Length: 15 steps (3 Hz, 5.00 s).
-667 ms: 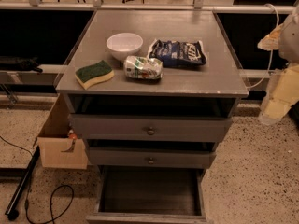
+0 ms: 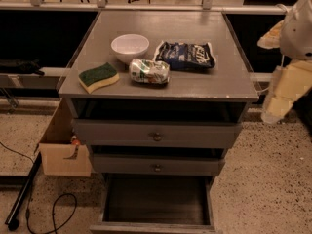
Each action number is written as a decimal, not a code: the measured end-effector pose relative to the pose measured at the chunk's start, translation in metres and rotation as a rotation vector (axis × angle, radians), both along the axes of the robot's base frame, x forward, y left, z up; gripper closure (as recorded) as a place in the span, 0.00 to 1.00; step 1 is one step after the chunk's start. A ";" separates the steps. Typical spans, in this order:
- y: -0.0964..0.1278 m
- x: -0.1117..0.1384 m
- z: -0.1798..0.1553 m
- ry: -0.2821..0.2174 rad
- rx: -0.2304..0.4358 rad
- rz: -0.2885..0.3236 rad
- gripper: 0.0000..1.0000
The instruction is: Place blue chip bag into bottom drawer
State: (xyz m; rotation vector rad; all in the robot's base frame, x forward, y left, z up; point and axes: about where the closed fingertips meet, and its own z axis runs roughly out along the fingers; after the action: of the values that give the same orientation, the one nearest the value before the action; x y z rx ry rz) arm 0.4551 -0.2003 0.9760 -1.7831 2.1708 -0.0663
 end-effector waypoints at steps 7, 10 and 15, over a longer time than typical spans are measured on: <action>0.028 0.207 -0.047 -0.085 0.629 0.021 0.00; -0.001 0.270 -0.055 -0.081 0.629 -0.103 0.00; 0.002 0.330 -0.108 -0.085 0.675 -0.217 0.00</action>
Offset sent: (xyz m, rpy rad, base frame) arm 0.1822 0.0385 0.0131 0.4535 -0.0714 0.2345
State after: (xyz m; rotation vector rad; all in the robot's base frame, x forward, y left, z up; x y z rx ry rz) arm 0.7849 -0.1979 0.8683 -1.1434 1.9847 0.4732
